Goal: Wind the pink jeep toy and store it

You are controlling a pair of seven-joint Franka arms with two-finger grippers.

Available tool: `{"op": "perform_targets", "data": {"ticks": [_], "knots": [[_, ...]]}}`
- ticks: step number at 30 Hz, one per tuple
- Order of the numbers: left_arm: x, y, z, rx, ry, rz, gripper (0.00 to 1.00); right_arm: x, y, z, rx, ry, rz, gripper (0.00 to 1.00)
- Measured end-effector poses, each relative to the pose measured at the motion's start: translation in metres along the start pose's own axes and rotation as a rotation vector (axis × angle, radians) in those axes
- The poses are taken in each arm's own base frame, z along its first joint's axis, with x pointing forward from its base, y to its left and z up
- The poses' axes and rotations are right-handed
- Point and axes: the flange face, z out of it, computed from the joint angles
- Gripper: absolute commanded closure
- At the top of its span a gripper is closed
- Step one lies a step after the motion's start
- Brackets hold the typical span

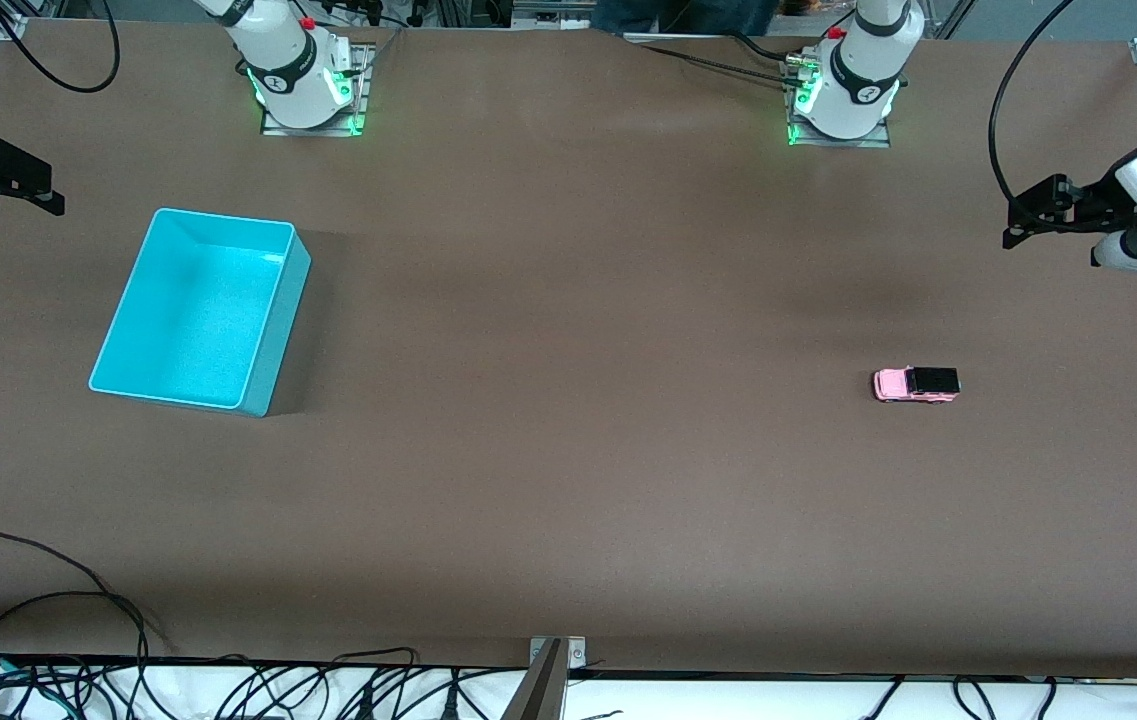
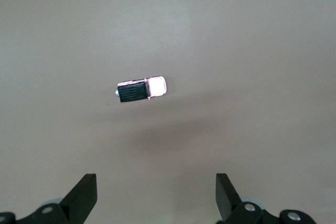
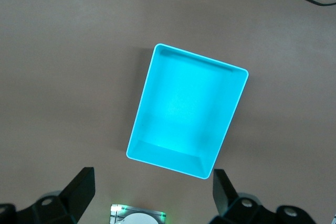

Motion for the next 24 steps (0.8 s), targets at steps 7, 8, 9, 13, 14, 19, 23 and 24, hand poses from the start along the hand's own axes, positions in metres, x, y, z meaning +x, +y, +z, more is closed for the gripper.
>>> {"op": "perform_targets", "data": {"ticks": [7,8,9,13,14,19,23,24], "knots": [[0.005,-0.006,0.011,-0.005,-0.019,0.070,0.00,0.000,0.000,0.000,0.000,0.000,0.000,0.00],[0.006,-0.006,0.012,-0.006,-0.021,0.096,0.00,0.000,0.000,0.000,0.000,0.001,0.000,0.00],[0.007,-0.007,0.014,-0.007,-0.024,0.122,0.00,0.000,0.000,0.000,0.000,0.001,0.000,0.00],[0.010,-0.018,0.023,-0.015,-0.037,0.240,0.00,0.001,0.000,-0.001,-0.001,0.007,0.001,0.00],[0.011,-0.022,0.025,-0.018,-0.040,0.274,0.00,0.001,0.000,-0.001,-0.001,0.009,0.001,0.00],[0.018,-0.040,0.042,-0.033,-0.056,0.420,0.00,0.001,0.000,-0.001,-0.001,0.011,0.001,0.00],[0.027,-0.054,0.052,-0.028,-0.035,0.514,0.00,0.001,0.000,-0.001,-0.001,0.011,0.001,0.00],[0.029,-0.056,0.054,-0.027,-0.031,0.541,0.00,0.001,0.000,-0.001,-0.001,0.011,0.001,0.00]]}}
